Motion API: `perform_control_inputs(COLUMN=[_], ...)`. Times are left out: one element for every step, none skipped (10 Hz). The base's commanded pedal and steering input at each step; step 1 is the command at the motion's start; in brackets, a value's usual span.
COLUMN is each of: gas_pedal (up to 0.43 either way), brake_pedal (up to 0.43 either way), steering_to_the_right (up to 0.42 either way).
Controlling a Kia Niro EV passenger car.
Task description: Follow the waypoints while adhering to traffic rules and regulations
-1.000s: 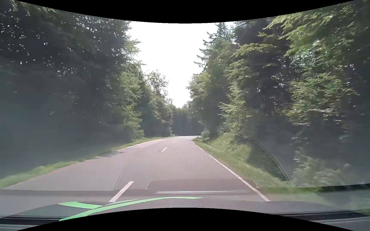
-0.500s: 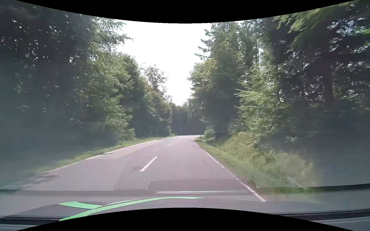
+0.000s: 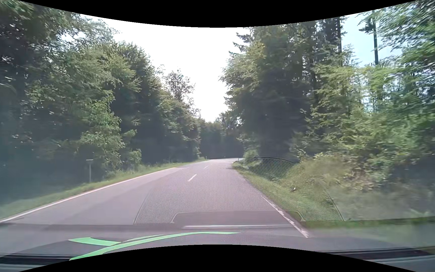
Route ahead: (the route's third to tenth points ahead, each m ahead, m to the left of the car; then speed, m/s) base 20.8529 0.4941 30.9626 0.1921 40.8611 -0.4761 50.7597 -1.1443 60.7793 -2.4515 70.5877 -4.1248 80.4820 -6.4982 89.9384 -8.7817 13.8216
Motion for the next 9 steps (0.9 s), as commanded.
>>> perform_control_inputs(gas_pedal=[0.047, 0.047, 0.047, 0.047, 0.047, 0.047, 0.047, 0.047, 0.047], brake_pedal=[0.000, 0.000, 0.000, 0.000, 0.000, 0.000, 0.000, 0.000, 0.000], steering_to_the_right=[0.000, 0.000, 0.000, 0.000, 0.000, 0.000, 0.001, 0.003, 0.007])
